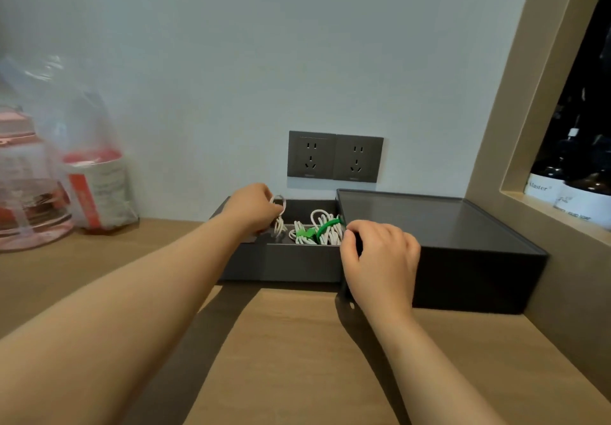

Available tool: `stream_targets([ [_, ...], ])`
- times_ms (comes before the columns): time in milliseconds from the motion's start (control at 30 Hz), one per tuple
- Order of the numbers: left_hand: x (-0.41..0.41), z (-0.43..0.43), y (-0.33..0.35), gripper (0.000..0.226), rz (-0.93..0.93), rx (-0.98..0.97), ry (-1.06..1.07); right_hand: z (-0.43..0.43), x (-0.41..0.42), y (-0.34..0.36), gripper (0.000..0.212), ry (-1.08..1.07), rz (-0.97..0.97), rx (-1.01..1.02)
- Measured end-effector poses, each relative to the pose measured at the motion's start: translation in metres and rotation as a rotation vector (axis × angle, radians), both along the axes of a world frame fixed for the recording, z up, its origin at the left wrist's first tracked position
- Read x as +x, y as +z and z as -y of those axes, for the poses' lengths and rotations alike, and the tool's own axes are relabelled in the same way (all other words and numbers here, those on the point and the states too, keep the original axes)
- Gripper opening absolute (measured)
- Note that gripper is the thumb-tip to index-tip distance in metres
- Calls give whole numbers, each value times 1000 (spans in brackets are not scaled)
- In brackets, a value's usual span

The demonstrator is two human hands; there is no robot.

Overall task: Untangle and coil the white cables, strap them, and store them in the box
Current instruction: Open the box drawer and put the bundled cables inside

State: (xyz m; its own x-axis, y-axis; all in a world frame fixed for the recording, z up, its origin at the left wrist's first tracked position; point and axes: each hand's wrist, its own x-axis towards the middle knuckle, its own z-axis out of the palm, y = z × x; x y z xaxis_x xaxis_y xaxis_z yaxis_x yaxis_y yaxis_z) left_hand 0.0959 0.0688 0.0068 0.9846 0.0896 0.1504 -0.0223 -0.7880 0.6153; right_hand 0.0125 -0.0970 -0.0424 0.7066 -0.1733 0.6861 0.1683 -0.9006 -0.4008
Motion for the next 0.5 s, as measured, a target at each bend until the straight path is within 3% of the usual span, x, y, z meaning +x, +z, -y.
stream_targets([
  [100,10,4,-12,22,-105,220,-27,1,5,-8,25,-6,102,10],
  [233,12,7,-14,22,-177,270,-102,3,8,-11,26,15,107,18],
  [333,7,4,-10,25,-58,302,-76,2,8,-11,27,20,115,15],
  [433,-4,-8,-11,33,132,408,104,5,7,-11,28,22,119,-9],
  [500,-12,-19,-12,33,118,523,225,5,6,-12,28,26,114,-17],
])
